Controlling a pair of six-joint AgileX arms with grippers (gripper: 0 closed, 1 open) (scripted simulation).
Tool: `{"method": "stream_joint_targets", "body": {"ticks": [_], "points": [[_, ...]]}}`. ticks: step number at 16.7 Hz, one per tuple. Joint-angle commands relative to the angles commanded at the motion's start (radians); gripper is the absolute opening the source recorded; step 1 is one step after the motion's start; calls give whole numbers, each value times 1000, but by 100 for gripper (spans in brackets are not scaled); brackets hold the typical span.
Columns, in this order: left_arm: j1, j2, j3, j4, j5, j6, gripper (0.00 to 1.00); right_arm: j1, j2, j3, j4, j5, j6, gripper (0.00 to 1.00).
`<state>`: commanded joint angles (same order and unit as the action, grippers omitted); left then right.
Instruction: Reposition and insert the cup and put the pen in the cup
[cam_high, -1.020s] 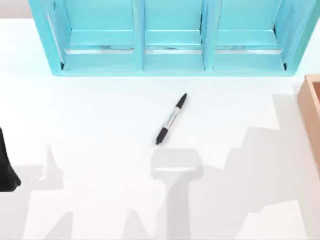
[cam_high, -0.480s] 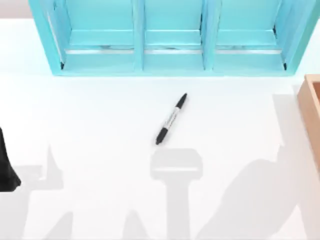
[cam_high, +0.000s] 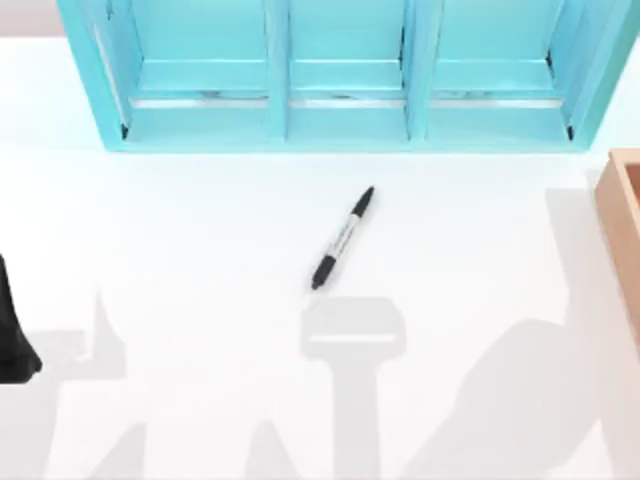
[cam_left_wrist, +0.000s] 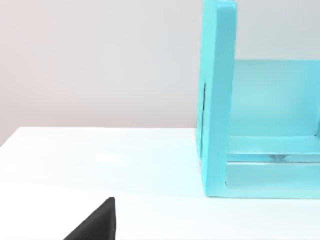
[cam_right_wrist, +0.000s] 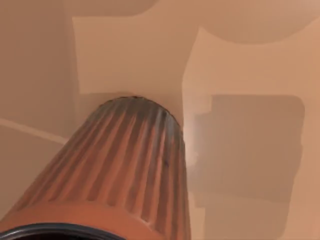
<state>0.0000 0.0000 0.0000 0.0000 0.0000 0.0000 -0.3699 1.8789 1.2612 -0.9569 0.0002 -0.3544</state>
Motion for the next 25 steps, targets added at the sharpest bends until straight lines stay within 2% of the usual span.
{"method": "stream_joint_targets", "body": {"ticks": [11,21,25], "points": [[0,0,0,0,0,0,100,0,0,0,0,0,0,2],[0,0,0,0,0,0,100,3,-2,3,-3,-1,4,0],[0,0,0,0,0,0,100,100,-17,107,-117,-1,96,0]]}}
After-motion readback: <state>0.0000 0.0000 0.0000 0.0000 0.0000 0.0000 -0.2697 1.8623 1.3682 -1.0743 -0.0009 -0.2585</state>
